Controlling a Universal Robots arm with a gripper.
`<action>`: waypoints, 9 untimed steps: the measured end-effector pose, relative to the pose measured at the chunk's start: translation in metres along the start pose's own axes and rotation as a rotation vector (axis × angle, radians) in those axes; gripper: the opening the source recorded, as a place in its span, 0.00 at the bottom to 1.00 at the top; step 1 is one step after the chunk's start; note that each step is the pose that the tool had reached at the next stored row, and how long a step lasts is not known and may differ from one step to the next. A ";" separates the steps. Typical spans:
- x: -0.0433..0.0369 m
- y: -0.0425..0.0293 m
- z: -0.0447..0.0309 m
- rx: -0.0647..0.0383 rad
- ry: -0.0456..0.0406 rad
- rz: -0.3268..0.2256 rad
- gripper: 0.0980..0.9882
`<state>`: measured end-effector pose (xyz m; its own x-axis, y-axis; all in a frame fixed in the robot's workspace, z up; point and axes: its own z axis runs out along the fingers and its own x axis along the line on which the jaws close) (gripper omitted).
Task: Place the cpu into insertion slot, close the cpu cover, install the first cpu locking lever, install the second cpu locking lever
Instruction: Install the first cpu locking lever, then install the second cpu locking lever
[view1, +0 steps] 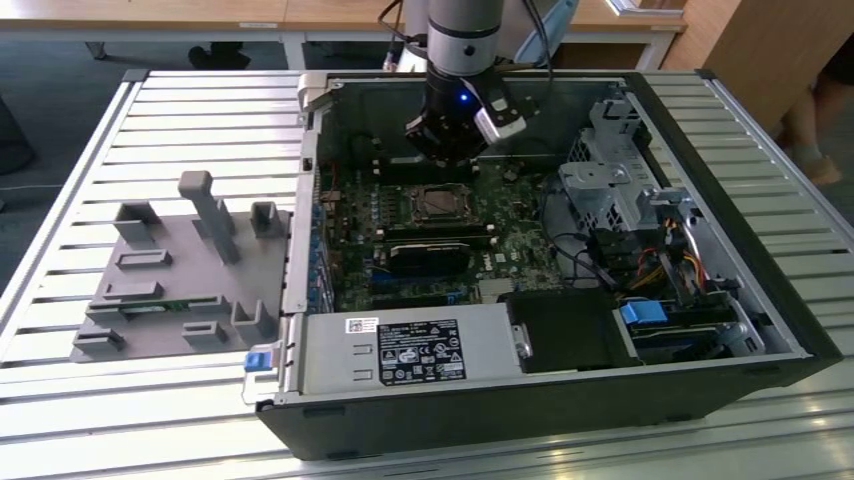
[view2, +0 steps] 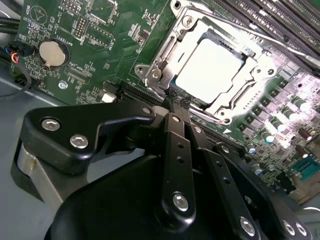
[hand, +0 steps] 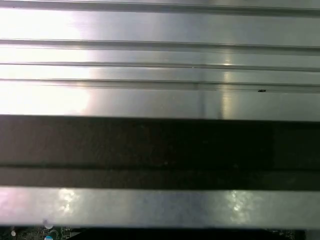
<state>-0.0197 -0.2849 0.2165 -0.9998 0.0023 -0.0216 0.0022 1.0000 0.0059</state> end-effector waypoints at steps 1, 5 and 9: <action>0.0000 -0.0006 0.0000 0.000 0.0000 0.000 0.01; -0.0001 -0.0024 0.0000 0.000 0.0000 0.000 0.01; -0.0001 -0.0039 0.0000 0.000 0.0000 0.000 0.01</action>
<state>-0.0196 -0.2888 0.2165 -0.9998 0.0023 -0.0216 0.0022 1.0000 0.0059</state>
